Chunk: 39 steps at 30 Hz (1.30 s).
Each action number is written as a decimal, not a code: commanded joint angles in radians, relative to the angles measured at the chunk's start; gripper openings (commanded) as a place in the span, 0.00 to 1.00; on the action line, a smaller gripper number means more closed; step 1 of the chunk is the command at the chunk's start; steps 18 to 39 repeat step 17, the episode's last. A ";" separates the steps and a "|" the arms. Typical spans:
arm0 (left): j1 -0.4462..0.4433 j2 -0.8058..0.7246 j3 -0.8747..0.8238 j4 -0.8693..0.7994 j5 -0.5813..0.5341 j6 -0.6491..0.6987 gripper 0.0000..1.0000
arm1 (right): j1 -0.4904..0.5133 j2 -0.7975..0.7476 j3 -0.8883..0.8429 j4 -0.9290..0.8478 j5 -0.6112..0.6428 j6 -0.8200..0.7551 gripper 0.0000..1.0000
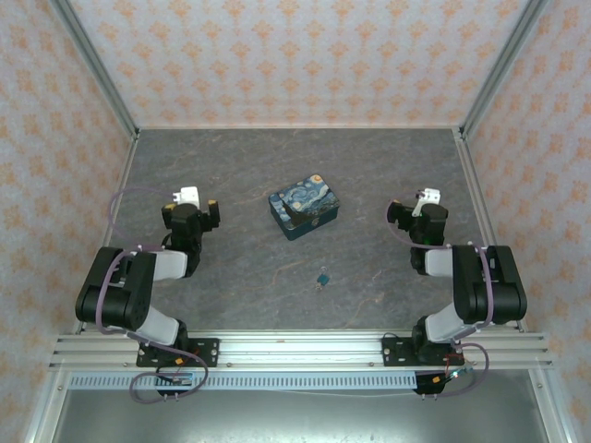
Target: Unlock the padlock with the key
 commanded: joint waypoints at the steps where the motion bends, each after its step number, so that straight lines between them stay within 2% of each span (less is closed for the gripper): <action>1: 0.005 -0.006 0.014 -0.019 0.032 -0.012 1.00 | 0.006 -0.001 0.011 -0.008 0.013 0.000 0.99; 39: 0.004 -0.006 0.013 -0.018 0.032 -0.011 1.00 | 0.017 -0.001 0.014 -0.014 0.037 -0.004 0.99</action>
